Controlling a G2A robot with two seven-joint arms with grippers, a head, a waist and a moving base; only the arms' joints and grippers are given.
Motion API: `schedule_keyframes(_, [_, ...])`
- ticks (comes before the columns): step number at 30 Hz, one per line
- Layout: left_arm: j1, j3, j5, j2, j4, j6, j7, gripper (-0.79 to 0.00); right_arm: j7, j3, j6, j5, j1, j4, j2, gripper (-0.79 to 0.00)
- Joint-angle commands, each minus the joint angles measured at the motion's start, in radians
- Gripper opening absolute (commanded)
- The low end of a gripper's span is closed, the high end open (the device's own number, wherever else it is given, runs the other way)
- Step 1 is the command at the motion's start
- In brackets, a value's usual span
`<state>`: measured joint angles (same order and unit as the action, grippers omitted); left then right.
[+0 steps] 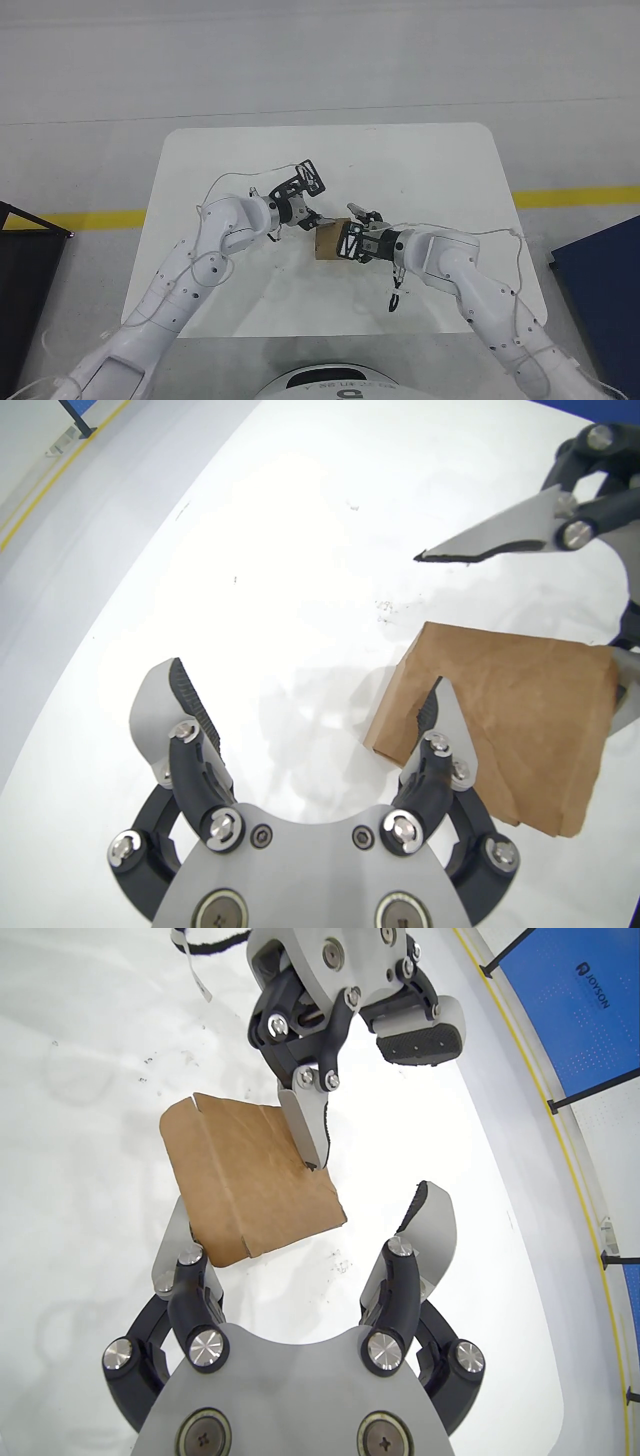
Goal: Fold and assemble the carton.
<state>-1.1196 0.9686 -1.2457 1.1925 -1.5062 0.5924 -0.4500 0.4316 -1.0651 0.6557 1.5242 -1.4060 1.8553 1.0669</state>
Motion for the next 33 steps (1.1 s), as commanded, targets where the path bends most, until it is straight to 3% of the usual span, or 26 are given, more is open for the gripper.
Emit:
schedule_keyframes(1, [-0.007, 0.002, -0.003, -0.002, -0.003, 0.001, -0.001, 0.000, 0.024, 0.026, 0.107, -0.011, 0.025, -0.006, -0.001, -0.034])
schedule_keyframes(4, [-0.010, -0.002, -0.008, -0.002, 0.002, 0.003, -0.003, 0.000, -0.012, 0.009, 0.248, -0.046, 0.052, -0.027, -0.010, 0.000])
schedule_keyframes(8, [-0.004, -0.014, -0.015, 0.000, 0.010, 0.001, -0.004, 0.000, -0.081, -0.062, 0.280, -0.098, 0.026, -0.031, -0.024, 0.000])
schedule_keyframes(11, [0.003, -0.016, -0.011, 0.001, 0.017, 0.000, -0.005, 0.000, -0.094, -0.094, 0.229, -0.121, 0.004, -0.043, -0.028, 0.000])
schedule_keyframes(22, [0.008, -0.017, -0.005, 0.002, 0.027, -0.001, -0.006, 0.000, 0.003, 0.034, 0.064, -0.134, 0.078, -0.080, 0.003, 0.000])
schedule_keyframes(26, [0.010, -0.017, -0.003, 0.002, 0.034, 0.002, -0.003, 0.000, 0.041, 0.057, -0.006, -0.157, 0.102, -0.112, 0.014, -0.065])
schedule_keyframes(31, [0.014, -0.013, 0.001, 0.001, 0.047, 0.007, 0.003, 0.000, 0.038, 0.055, 0.015, -0.188, 0.113, -0.126, 0.014, -0.086])
schedule_keyframes(33, [0.015, -0.013, 0.002, 0.001, 0.052, 0.010, 0.008, 0.000, 0.021, 0.042, 0.034, -0.195, 0.113, -0.134, 0.011, -0.135])
